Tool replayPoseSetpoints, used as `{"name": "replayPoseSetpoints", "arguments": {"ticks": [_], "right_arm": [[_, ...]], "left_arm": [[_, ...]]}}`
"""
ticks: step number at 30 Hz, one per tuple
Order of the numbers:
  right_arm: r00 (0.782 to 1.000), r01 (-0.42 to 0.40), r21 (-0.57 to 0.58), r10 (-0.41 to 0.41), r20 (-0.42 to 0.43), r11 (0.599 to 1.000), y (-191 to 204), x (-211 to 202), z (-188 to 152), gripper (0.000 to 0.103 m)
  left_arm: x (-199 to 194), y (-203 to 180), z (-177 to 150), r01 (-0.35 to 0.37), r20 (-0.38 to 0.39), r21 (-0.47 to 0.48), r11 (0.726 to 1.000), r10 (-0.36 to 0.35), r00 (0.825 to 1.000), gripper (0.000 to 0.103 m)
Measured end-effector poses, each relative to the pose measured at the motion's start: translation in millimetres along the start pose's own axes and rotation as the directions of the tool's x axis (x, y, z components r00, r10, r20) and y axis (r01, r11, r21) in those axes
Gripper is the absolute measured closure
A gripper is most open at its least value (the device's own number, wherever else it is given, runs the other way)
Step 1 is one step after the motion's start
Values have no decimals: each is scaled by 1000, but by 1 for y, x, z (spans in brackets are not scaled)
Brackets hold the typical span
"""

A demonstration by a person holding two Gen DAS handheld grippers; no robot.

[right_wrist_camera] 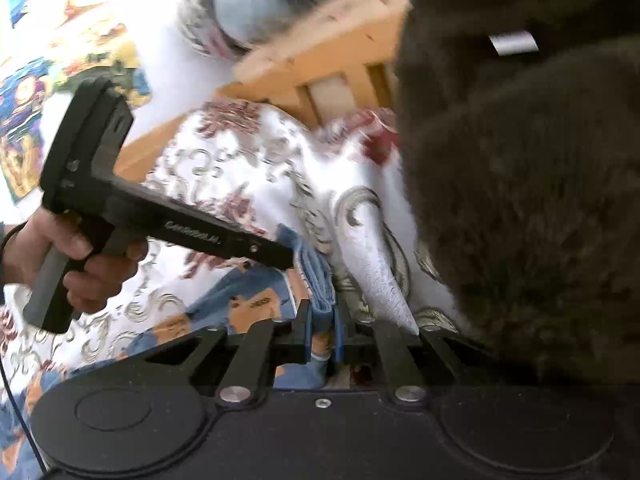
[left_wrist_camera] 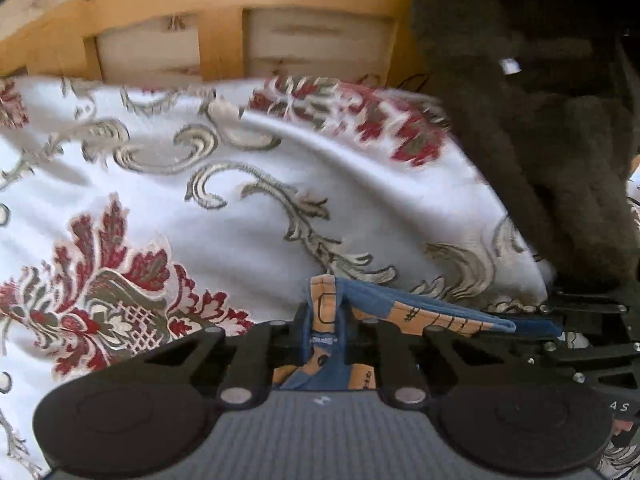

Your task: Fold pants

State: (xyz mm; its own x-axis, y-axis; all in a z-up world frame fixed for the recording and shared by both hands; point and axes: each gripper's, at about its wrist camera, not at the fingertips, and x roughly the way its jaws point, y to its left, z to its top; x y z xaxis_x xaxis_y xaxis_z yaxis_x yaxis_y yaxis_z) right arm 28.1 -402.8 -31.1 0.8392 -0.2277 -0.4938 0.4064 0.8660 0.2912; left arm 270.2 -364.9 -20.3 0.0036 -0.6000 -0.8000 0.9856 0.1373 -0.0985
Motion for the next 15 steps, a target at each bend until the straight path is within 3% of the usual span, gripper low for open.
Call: {"name": "replayPoseSetpoints", "arguments": {"ticks": [8, 15], "right_arm": [[989, -95, -217, 117, 93, 971, 52, -38, 6, 93], [962, -239, -347, 270, 44, 907, 126, -48, 3, 93]], "left_arm": [[-78, -11, -21, -12, 120, -18, 1000, 14, 993, 89], [-155, 3, -73, -49, 193, -102, 994, 68, 979, 89]]}}
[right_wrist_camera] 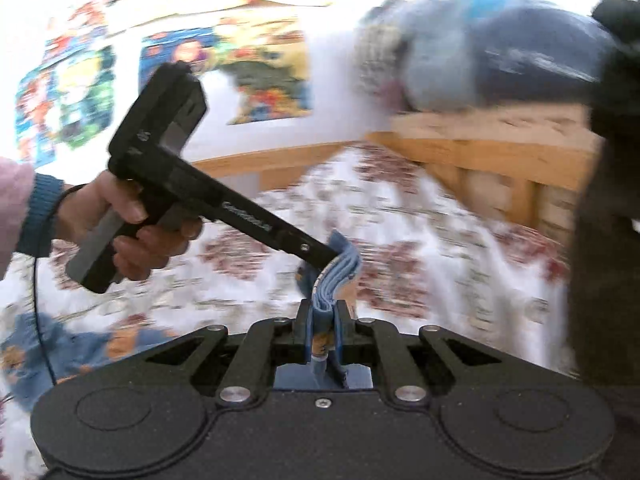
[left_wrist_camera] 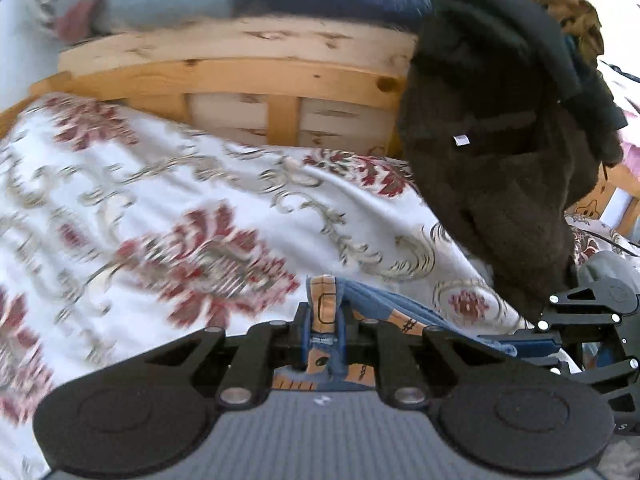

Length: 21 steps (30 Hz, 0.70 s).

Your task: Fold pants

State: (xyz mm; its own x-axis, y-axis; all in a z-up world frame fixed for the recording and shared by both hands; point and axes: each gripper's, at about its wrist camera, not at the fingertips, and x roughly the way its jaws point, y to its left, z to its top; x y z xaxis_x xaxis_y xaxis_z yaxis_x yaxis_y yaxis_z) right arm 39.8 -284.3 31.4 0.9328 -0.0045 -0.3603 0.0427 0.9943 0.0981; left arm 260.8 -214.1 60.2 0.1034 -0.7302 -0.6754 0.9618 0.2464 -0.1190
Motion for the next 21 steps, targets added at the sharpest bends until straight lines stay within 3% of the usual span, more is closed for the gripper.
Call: {"name": "replayPoseSetpoints", "arguments": {"ticks": [5, 11, 16, 21], "right_arm": [[994, -106, -56, 103, -48, 993, 52, 10, 2, 93], [968, -230, -138, 212, -136, 963, 115, 12, -15, 93], [936, -296, -178, 248, -249, 939, 148, 24, -39, 93], [917, -335, -205, 267, -296, 920, 169, 33, -49, 93]], "left_arm": [[-58, 23, -50, -29, 46, -82, 996, 33, 998, 89], [-109, 45, -128, -32, 109, -208, 978, 56, 993, 87], [-117, 53, -183, -64, 79, -274, 960, 89, 993, 87], [-125, 69, -218, -97, 69, -355, 930, 130, 989, 87]]}}
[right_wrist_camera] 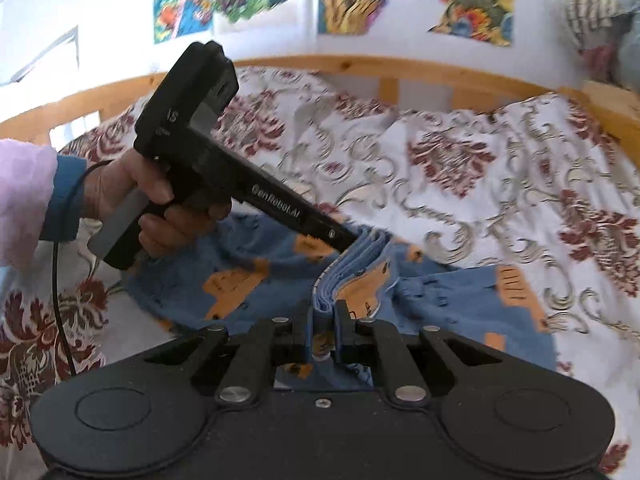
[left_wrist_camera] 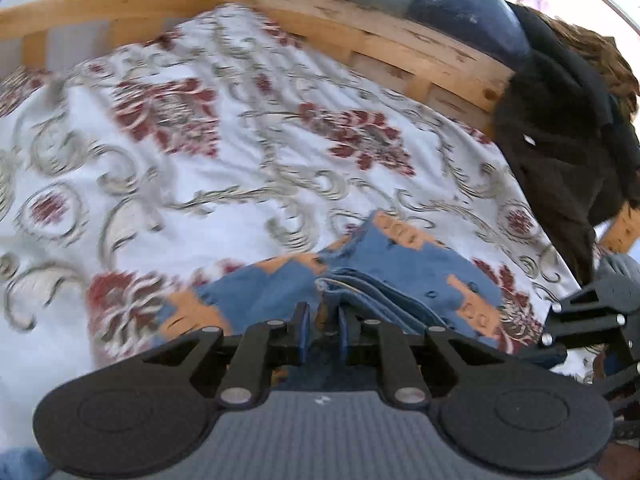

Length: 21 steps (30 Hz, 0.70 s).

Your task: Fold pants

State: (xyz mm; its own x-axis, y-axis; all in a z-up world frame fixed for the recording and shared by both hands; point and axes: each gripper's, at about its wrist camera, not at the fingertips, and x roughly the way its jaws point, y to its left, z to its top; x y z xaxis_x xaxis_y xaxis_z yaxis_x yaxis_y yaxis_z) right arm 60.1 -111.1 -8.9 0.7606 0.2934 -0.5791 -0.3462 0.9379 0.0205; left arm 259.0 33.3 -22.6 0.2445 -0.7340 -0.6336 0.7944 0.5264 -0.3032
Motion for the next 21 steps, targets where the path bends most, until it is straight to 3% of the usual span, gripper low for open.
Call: {"name": "replayPoseSetpoints", "arguments": {"ticks": [8, 12, 18, 21], "right_arm": [[1000, -16, -16, 16, -17, 1000, 7, 9, 2, 93], [999, -31, -38, 30, -29, 999, 13, 12, 2, 93], [993, -64, -85, 55, -108, 994, 20, 27, -7, 92], [991, -74, -74, 65, -117, 994, 19, 30, -9, 86]], "left_arm": [[-9, 16, -11, -15, 15, -76, 997, 17, 1000, 87], [-13, 12, -11, -33, 10, -60, 998, 34, 999, 87], [-35, 16, -20, -95, 16, -114, 989, 97, 995, 86], [-45, 24, -23, -64, 6, -200, 978, 67, 998, 66]]}}
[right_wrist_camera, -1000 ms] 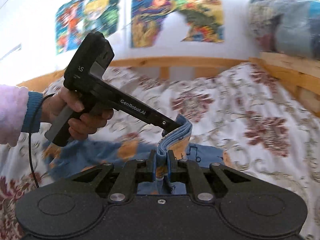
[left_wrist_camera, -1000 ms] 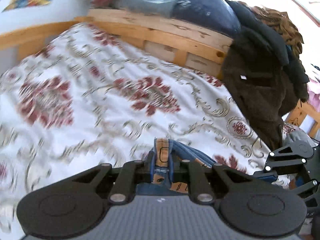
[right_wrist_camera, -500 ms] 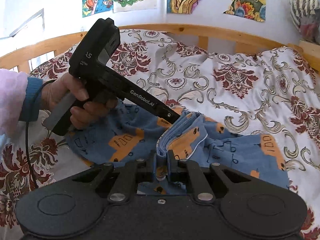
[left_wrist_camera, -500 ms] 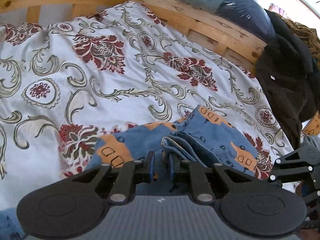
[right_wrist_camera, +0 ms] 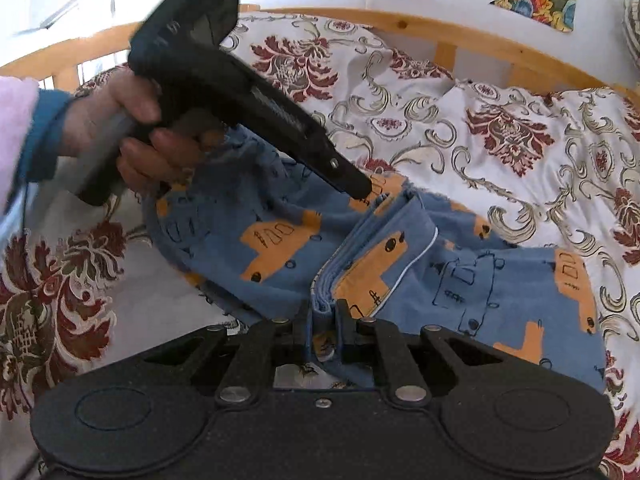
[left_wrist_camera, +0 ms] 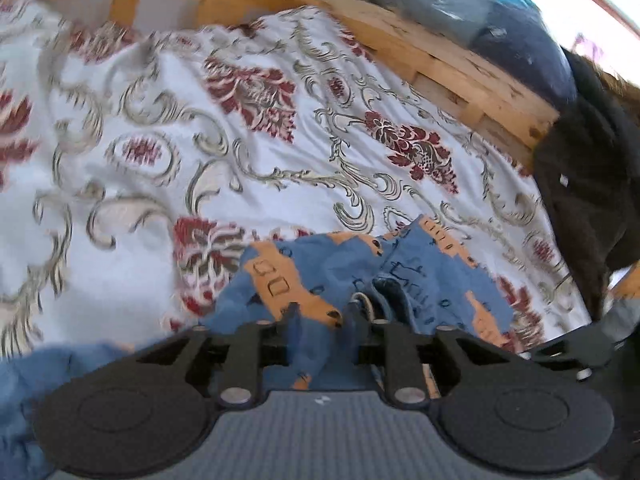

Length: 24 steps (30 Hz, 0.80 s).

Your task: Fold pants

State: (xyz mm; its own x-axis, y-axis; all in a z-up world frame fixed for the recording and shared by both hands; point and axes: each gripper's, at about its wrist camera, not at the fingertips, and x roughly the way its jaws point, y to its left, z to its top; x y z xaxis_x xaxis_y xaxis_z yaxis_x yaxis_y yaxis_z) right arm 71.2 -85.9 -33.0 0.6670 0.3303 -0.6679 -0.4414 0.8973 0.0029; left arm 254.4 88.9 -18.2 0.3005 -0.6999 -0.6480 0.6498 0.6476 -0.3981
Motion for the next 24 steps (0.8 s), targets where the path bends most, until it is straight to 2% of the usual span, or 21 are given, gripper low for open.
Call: {"name": "replayPoseSetpoints", "arguments": {"ticks": [2, 3, 5, 8, 12, 13, 14, 16, 17, 20, 24], "right_arm": [[1000, -12, -14, 12, -6, 1000, 3, 0, 0, 78], [1000, -14, -26, 13, -4, 1000, 6, -1, 0, 76], [1000, -16, -43, 16, -1, 999, 10, -2, -1, 74], [1000, -20, -44, 20, -6, 999, 10, -3, -1, 74], [1000, -25, -44, 25, -9, 999, 10, -4, -1, 73], [1000, -26, -45, 25, -11, 999, 10, -4, -1, 73], [1000, -26, -46, 25, -11, 999, 10, -4, -1, 73], [1000, -27, -47, 27, -10, 999, 10, -5, -2, 73], [1000, -29, -47, 28, -12, 998, 10, -6, -2, 73], [999, -39, -41, 39, -5, 998, 9, -10, 0, 72], [999, -32, -19, 32, 37, 999, 5, -24, 1, 73]], "left_arm": [[-1, -1, 1, 17, -12, -34, 999, -17, 1000, 46], [0, -3, 1, 25, -21, -46, 999, -26, 999, 42], [5, -9, 3, 42, -36, -80, 996, -45, 998, 24], [13, -14, 6, 56, -49, -157, 986, -64, 997, 20], [24, -14, 14, 13, -78, -267, 964, -35, 996, 20], [28, -14, 16, -12, -96, -285, 958, -16, 995, 28], [32, -14, 18, -40, -120, -300, 953, 4, 993, 49], [41, -15, 20, -94, -168, -306, 947, 44, 985, 78], [44, -17, 20, -123, -188, -297, 947, 69, 980, 80], [38, -28, 19, -156, -166, -230, 961, 119, 979, 86], [33, -40, 16, -199, -144, -135, 971, 180, 973, 87]]}}
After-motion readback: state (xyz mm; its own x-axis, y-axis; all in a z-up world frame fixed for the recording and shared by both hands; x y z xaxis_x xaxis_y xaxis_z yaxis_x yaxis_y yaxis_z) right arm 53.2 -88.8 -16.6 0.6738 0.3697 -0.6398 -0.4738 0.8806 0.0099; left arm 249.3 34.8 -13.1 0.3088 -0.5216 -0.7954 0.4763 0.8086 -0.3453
